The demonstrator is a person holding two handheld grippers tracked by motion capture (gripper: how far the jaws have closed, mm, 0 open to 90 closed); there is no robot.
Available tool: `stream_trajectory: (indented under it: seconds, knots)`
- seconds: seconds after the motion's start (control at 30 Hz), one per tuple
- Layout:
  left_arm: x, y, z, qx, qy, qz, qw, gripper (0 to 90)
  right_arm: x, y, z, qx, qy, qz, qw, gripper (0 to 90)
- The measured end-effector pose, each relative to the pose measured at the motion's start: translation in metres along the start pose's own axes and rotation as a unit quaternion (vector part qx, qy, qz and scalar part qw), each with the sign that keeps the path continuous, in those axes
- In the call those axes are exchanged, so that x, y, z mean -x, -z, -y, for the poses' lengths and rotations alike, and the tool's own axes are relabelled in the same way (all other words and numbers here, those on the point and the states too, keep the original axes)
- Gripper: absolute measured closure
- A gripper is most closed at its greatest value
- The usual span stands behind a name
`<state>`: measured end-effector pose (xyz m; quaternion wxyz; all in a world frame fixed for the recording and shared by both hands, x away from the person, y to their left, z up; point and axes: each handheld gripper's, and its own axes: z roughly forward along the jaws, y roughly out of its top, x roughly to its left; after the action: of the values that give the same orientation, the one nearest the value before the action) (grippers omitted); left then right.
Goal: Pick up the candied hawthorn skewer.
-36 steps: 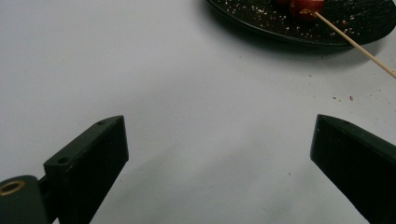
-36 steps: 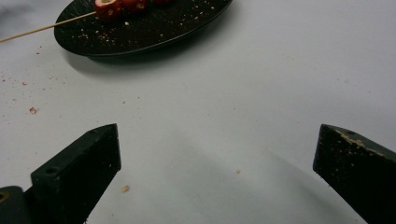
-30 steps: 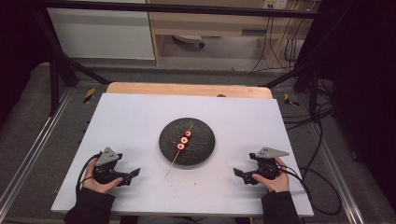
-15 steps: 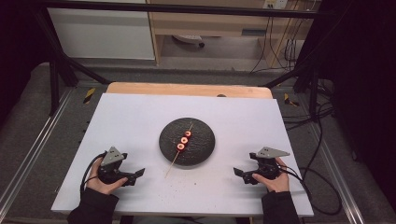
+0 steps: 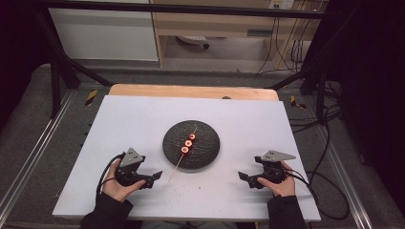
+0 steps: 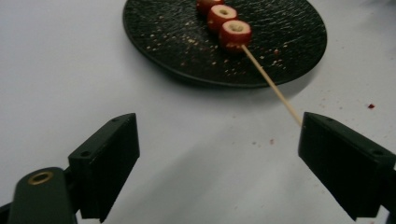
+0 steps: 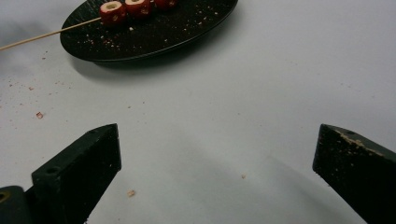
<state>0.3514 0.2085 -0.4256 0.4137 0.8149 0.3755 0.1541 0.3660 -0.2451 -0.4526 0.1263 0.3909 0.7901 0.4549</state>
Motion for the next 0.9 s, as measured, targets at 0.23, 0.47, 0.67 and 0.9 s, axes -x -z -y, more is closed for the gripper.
stream_trajectory:
  seconds: [0.23, 0.47, 0.67, 0.9]
  knots:
    - [0.02, -0.017, -0.016, -0.026, -0.011, 0.006, 0.9996, 22.4, 0.0, 0.0, 0.0, 0.0, 0.001, -0.001, 1.0, 2.2]
    - [0.034, -0.031, -0.025, -0.057, -0.005, 0.002, 0.9984, 35.4, -0.001, 0.0, -0.001, 0.001, 0.003, -0.003, 1.0, 2.6]
    - [0.041, -0.041, -0.026, -0.081, 0.006, -0.007, 0.9967, 58.6, -0.001, 0.001, -0.001, 0.002, 0.002, -0.003, 1.0, 3.1]
    - [0.045, -0.049, -0.027, -0.103, 0.016, -0.012, 0.9945, 75.5, -0.001, 0.001, -0.001, 0.001, 0.002, -0.003, 1.0, 3.5]
